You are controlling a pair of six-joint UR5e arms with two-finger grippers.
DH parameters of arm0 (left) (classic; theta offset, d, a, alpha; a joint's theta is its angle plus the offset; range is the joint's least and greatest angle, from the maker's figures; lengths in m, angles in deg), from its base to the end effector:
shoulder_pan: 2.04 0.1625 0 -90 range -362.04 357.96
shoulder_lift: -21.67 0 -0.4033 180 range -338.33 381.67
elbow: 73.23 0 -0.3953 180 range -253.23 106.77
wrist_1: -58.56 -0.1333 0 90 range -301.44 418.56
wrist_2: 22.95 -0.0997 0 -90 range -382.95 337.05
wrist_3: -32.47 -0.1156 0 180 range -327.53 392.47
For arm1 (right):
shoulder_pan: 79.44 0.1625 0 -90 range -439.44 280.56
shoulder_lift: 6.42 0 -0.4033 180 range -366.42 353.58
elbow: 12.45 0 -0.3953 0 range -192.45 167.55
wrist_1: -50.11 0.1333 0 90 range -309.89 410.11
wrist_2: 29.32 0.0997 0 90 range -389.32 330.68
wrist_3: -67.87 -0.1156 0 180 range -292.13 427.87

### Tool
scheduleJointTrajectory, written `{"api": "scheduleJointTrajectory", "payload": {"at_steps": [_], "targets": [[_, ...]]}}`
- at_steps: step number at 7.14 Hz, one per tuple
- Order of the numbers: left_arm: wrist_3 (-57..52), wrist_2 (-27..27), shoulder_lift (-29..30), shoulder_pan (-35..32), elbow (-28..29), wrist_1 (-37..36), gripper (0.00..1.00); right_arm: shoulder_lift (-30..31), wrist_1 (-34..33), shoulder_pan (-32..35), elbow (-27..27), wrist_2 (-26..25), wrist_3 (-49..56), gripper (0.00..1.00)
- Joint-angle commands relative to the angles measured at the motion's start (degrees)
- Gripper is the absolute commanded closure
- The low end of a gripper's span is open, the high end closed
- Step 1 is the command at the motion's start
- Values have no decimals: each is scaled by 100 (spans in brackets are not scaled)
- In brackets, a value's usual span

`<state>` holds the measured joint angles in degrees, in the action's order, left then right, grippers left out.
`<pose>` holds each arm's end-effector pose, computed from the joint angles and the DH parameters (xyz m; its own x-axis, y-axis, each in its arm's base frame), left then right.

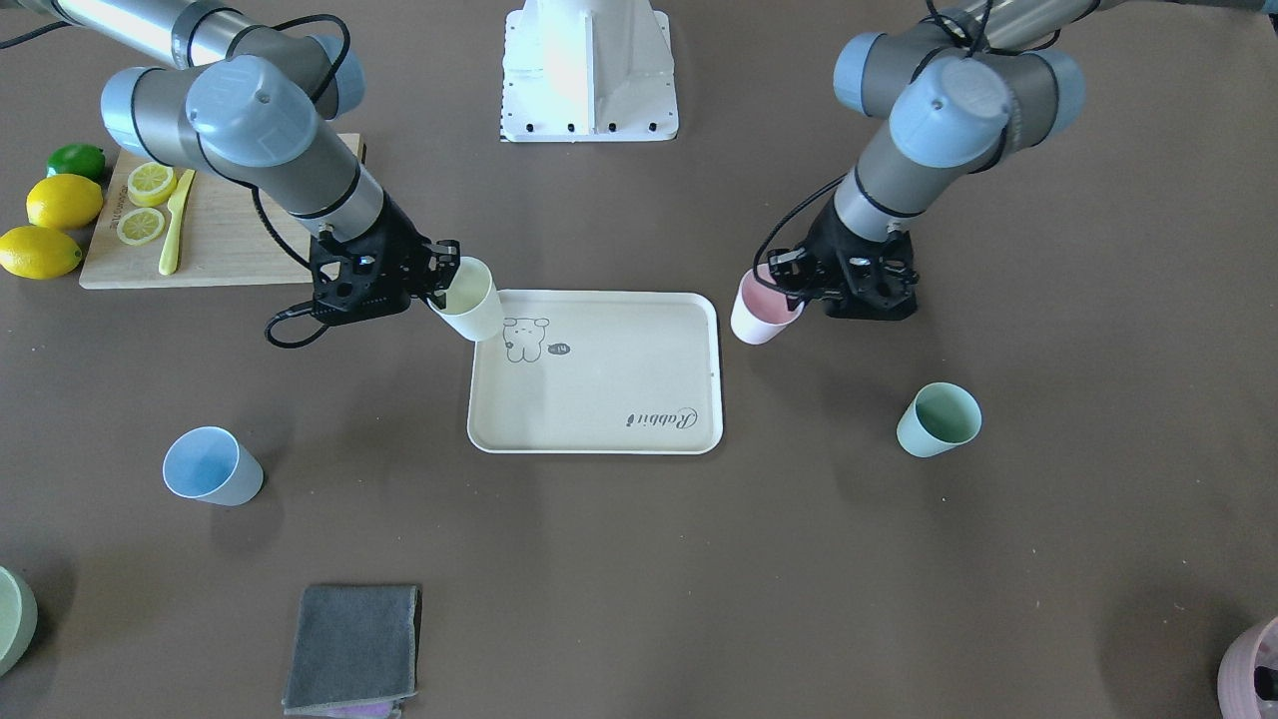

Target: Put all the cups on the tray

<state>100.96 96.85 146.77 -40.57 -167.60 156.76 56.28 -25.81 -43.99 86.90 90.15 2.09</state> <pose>0.4834 -0.4819 0.2350 0.5829 -0.0574 -0.8105 0.0424 0.9983 -0.0403 -0.4796 -0.4353 0.2714 0.5501 -0.0468 0.8338 0.0340 0.9989 0.0336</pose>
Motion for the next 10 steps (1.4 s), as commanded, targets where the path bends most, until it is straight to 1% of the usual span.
{"api": "scheduleJointTrajectory", "payload": {"at_steps": [1,2,3,4,5,6,7,8,9,10], "targets": [[183,-324,217,292,156,6,96,-73,15,-100,-161,-81,-84,68],[165,-360,200,293,165,6,5,-143,-2,-48,-152,-116,-76,1],[130,-369,156,285,139,-11,2,-169,-37,75,-135,-56,-50,0],[113,-360,138,206,104,-46,2,-144,-55,441,-117,276,-6,0],[86,-317,16,40,34,-99,2,-4,-55,1141,-100,1018,90,0],[-332,-264,-194,-292,-202,-282,2,372,-55,1766,-126,1357,709,0],[-1215,-238,-509,-704,-631,-780,2,645,-125,2172,-335,1360,1698,0],[-1980,-220,-721,-1126,-792,-1107,2,630,-447,2507,-685,1308,2639,0],[-2658,-228,-915,-1461,-698,-1136,2,621,-503,2624,-1071,1185,3032,0],[-2995,-220,-952,-1647,-479,-1128,2,604,-468,2625,-1301,1045,3036,0]]}}
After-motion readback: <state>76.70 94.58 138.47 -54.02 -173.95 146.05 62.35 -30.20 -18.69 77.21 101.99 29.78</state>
